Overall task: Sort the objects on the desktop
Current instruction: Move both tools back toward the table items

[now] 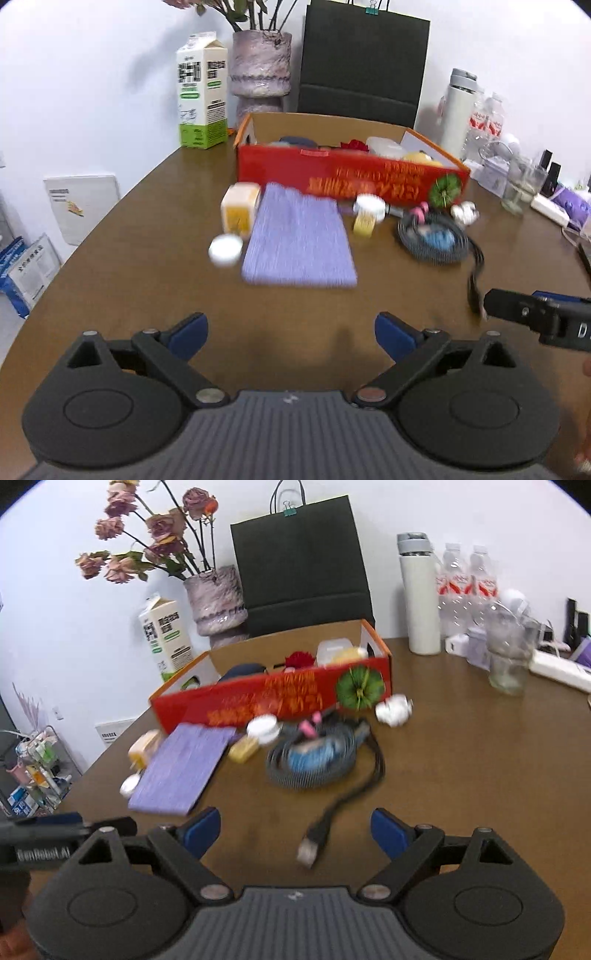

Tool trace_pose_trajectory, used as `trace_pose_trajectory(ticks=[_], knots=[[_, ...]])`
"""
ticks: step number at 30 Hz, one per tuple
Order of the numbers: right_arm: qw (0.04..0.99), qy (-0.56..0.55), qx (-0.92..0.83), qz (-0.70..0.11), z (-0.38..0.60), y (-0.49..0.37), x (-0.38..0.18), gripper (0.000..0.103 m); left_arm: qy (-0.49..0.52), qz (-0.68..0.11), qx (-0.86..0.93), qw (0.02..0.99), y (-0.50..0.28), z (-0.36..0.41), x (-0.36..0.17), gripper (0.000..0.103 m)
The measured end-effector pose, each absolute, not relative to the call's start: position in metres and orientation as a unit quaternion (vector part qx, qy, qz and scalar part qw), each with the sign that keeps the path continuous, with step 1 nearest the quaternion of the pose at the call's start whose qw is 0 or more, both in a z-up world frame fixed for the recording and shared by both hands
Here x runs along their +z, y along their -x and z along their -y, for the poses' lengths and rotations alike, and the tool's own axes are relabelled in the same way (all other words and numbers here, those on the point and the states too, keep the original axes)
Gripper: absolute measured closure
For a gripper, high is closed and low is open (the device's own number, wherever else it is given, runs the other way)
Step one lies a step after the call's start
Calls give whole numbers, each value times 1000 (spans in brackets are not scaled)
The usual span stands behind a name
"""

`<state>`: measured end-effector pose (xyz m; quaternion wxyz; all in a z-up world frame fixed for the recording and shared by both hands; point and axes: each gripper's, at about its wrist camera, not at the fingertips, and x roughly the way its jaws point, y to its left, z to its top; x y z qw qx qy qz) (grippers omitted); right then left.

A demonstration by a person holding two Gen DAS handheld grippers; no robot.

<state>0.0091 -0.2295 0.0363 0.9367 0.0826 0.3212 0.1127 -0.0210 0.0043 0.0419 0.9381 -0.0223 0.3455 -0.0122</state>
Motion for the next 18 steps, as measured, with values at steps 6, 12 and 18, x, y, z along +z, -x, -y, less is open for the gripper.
trace_pose_trajectory(ticks=[6,12,18], knots=[[940,-30,106,-324,214,48,22,14,15,-348,4,937,62,-13,28,3],[941,-13,101,-324,212,67,15,14,6,-360,7,933,73,-11,19,3],[939,-12,100,-330,212,69,11,13,-9,-358,-3,934,74,-7,16,3]])
